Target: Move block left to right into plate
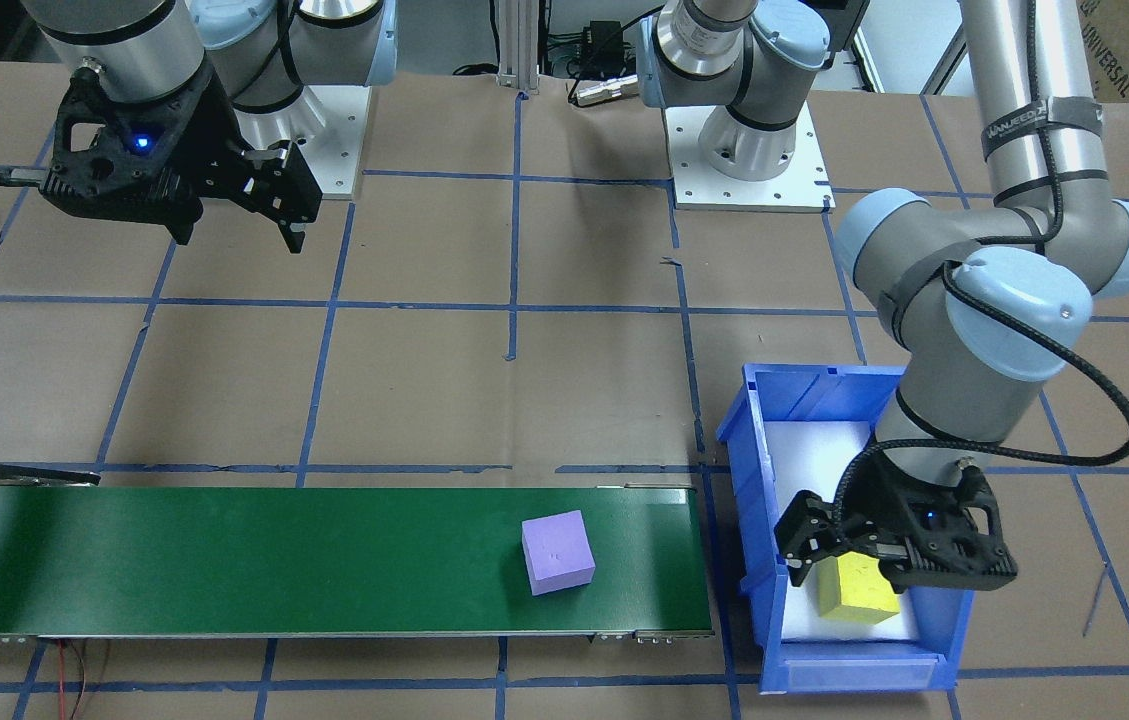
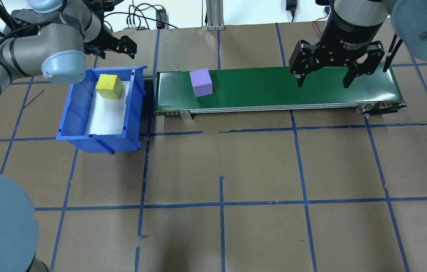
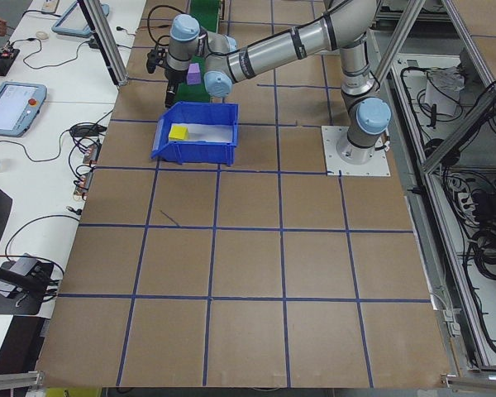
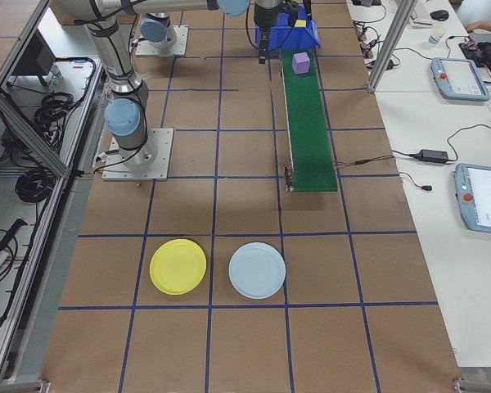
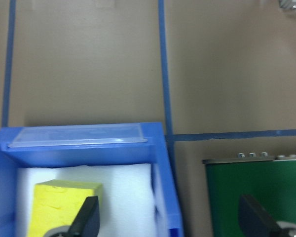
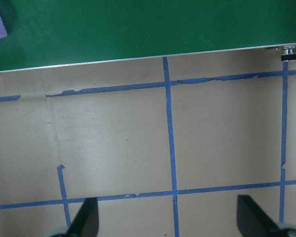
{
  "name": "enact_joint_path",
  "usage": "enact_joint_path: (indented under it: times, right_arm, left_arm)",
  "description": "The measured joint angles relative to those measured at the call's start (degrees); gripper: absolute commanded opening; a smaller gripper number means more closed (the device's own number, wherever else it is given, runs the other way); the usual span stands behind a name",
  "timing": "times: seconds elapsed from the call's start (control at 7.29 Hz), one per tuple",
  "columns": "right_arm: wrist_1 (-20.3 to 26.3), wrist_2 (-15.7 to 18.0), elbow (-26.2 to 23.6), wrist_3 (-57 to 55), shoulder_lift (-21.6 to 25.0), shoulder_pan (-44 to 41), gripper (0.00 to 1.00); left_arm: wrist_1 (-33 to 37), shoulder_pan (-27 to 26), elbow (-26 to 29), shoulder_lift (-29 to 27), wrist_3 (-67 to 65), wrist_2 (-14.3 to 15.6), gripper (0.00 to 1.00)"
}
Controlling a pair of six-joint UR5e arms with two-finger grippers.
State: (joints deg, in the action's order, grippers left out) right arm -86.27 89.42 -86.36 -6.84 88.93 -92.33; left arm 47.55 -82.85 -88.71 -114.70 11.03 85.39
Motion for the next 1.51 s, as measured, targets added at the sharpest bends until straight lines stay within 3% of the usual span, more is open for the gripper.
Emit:
enact_joint_path:
  times: [0.41, 0.82, 1.24, 1.51]
  right_arm:
    - [-0.3, 0.0, 3.8, 0.6, -3.1, 1.4, 1.00]
    - [0.1, 0.1, 12.7, 4.3, -12.0, 5.0, 1.00]
    - [-1.7, -1.9, 14.8, 15.2, -19.0, 13.4, 1.00]
    - [-5.2, -5.4, 14.5, 23.8, -24.4, 19.1, 1.00]
  left_arm:
    - [-0.1, 3.1, -1.0, -2.8, 3.8, -0.2, 1.00]
    - [-0.2, 3.3, -1.5, -4.8, 6.3, -0.1, 1.00]
    - [-0.2, 3.4, -1.6, -5.7, 10.3, 0.4, 1.00]
    - [-0.3, 3.7, -1.3, -6.2, 10.7, 1.0, 1.00]
